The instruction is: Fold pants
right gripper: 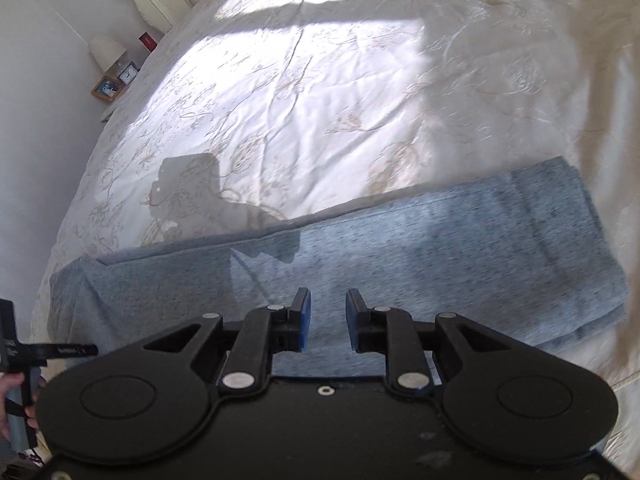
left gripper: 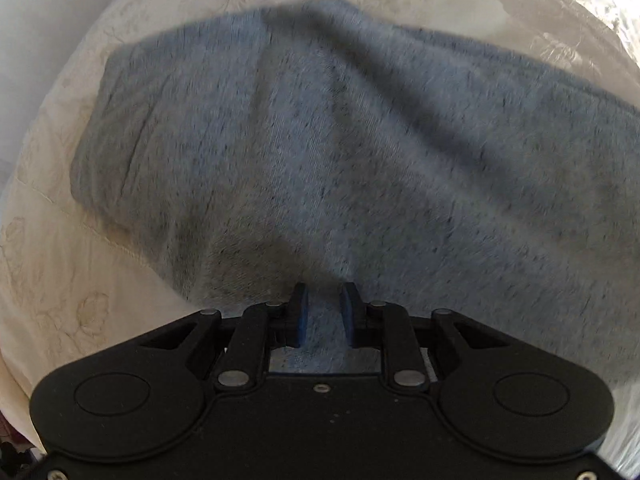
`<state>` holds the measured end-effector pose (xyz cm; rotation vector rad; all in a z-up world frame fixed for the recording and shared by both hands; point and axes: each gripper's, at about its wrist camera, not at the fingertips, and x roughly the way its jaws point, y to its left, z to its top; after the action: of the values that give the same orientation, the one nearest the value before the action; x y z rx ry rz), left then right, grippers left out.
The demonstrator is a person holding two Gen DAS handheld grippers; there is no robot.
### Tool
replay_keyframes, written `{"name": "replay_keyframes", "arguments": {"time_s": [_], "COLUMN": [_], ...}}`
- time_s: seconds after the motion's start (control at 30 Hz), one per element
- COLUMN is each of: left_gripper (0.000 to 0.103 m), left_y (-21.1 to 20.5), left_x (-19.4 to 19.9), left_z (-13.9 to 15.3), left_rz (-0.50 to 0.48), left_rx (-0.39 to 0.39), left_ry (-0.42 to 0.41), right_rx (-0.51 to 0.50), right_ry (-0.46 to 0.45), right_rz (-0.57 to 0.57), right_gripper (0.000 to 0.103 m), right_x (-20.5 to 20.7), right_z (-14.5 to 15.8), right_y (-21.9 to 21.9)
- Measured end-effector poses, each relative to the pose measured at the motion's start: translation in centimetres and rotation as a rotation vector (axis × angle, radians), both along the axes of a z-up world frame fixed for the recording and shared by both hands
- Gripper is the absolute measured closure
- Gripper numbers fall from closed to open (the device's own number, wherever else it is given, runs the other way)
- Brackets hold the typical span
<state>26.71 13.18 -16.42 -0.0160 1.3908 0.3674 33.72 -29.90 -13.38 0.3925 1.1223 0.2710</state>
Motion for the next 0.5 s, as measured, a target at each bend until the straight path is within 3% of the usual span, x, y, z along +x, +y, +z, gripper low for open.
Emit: {"name": "replay_keyframes", "arguments": {"time_s": [0.2,0.23,0.27,0.43,0.5], "left_gripper": [0.072,0.065,0.061,0.06,0.059], "left_y": [1.5,1.4,1.0,-1.7,-2.3], "left_x": [-6.1,-7.3,-8.3,-11.0,-11.5], "left_z": [4.0,4.4,4.5,2.9,2.0], "left_rz": [0.046,0.041,0.011,-0.212,-0.237], "left_rx": [-0.164,-0.168,-0.158,-0.01,0.009], "left_ry": [-0.18,-0.196,-0.201,-0.152,-0.155], "right_rx": [0.062,0.076,0.087,0.106,0.108], "right_ry": [-0.001,0.005,0.013,0.071,0.086], "right_rz": [0.009,0.011,0.015,0.047,0.051], "right_gripper": [0.08,0.08,0.079,0.079,0.079], "right_x": [-1.8,-2.3,-2.8,-5.6,-6.6], "right_z": [1.4,1.4,1.4,0.8,0.7], "right_y": [6.8,7.9,8.9,13.2,14.3]}}
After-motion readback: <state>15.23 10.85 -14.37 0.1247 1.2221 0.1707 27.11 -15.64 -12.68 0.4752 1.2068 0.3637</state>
